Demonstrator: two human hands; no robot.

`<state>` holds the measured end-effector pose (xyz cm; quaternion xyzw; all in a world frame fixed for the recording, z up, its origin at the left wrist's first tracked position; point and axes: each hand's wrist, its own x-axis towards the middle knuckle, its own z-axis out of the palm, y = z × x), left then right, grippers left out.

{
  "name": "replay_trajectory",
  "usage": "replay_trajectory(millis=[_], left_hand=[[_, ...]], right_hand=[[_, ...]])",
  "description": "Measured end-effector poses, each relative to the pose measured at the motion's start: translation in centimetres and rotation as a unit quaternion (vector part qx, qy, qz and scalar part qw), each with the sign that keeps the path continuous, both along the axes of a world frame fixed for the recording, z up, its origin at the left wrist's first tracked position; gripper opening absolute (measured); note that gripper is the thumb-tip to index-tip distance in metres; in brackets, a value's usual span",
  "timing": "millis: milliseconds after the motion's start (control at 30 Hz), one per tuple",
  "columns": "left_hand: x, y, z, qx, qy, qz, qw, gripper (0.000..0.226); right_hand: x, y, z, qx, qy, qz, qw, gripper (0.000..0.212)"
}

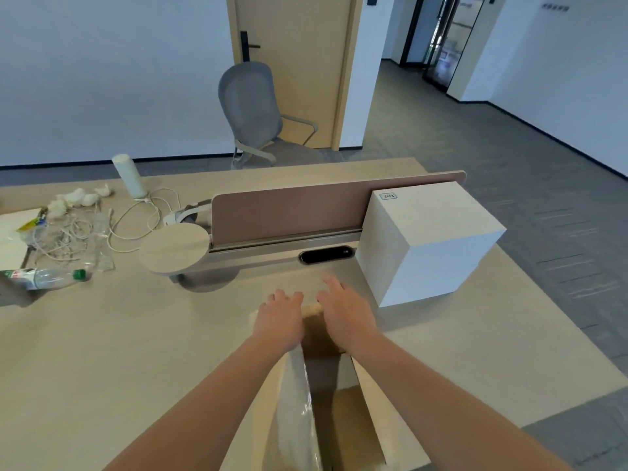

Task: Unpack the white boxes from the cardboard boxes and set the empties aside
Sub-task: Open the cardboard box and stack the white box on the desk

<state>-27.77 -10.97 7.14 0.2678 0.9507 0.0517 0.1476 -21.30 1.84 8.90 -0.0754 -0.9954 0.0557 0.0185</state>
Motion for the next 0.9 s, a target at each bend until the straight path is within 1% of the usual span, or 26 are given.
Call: replay_trajectory(millis=[133,233,333,433,567,633,767,833,900], left_hand=[[1.8,0.5,0.3,-0.064,0.101,-0.056,0.991,0.037],[3.0,0.6,0.3,-0.126,0.117,-0.081,0.982,0.039],[4.7,0.7,0.8,-0.171,0.124,-0.078,0.974,0.044],[6.3,0.9,1.6,-0.194,0.139,-0.062,0.969,0.047],[7.5,-0.1,2.1,-0.219,0.124,-0.02,0.968,0.029],[8.2,-1.1,2.2,-0.235,0.122,0.004,0.964,0.026],[10.2,-3.3,1.6,-0.268,0.092,0.054,0.957,0.031],[11.3,-4.3,0.2,-0.291,0.051,0.079,0.952,0.037],[12.8,-5.1,-1.2,-0.295,0.006,0.099,0.95,0.045]], right_hand=[[2.6,-0.7,-0.4,0.119,-0.032,0.015,0.992,0.02],[4.4,-1.4,-0.1,0.175,-0.07,-0.018,0.982,0.004],[5.9,-2.1,0.0,0.201,-0.149,-0.052,0.967,0.014],[6.9,-2.1,-0.2,0.244,-0.223,-0.091,0.939,0.017],[8.2,-1.6,-1.2,0.231,-0.232,-0.117,0.938,0.027],[8.9,-1.3,-2.0,0.225,-0.231,-0.119,0.939,0.031],[10.6,-0.6,-3.1,0.182,-0.242,-0.122,0.945,0.043],[11.4,-0.4,-3.5,0.155,-0.248,-0.123,0.948,0.046],[12.0,-0.4,-4.3,0.125,-0.248,-0.125,0.953,0.045]])
